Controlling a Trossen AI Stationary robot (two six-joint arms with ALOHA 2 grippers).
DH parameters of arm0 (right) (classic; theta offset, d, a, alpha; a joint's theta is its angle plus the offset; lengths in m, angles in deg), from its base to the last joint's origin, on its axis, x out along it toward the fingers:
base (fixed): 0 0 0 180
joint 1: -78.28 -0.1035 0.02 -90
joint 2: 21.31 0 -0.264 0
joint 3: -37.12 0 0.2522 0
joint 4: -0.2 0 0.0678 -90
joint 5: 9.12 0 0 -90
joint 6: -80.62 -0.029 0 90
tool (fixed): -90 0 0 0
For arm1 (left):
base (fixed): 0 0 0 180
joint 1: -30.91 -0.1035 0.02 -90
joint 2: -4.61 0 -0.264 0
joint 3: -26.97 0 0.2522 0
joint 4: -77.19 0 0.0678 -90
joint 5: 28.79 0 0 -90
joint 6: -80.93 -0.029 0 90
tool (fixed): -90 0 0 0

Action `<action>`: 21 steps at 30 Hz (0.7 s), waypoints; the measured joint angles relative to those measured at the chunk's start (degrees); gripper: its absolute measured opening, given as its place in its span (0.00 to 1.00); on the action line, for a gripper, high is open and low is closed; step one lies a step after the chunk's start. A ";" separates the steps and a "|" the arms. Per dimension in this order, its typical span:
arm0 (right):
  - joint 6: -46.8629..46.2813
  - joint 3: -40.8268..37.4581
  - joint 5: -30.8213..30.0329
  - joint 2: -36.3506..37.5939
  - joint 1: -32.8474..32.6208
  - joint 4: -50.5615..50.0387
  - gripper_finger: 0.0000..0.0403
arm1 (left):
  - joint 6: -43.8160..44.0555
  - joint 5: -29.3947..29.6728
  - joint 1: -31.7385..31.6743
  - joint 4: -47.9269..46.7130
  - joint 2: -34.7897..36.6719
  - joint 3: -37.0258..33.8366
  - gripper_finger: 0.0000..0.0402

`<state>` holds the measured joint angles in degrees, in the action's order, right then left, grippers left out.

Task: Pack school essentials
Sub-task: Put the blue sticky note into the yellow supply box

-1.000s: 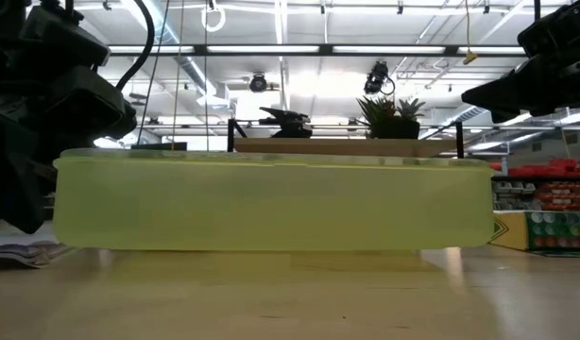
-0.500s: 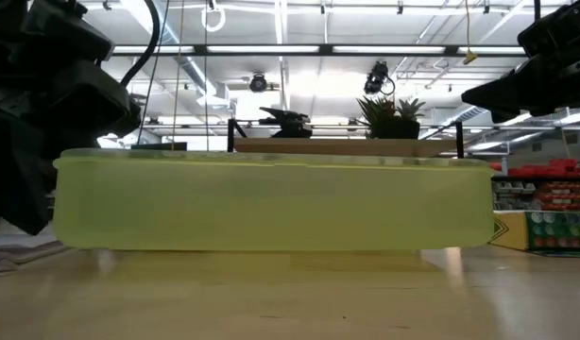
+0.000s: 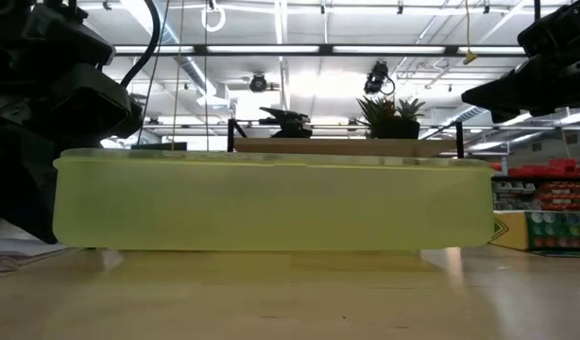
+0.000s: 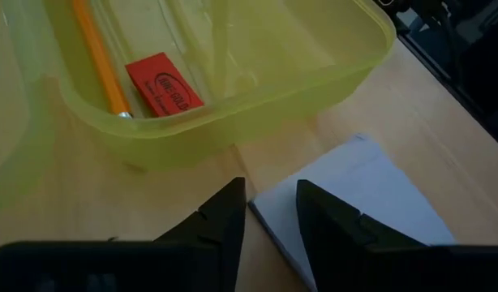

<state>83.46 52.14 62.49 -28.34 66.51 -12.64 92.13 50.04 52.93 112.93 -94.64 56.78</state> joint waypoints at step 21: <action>0.00 -0.01 0.00 0.00 0.00 0.00 0.10 | -3.20 3.56 1.44 -1.05 -0.02 -0.06 0.06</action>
<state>83.45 52.13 62.49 -28.34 66.51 -12.64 88.93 53.59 54.38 111.87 -94.66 56.72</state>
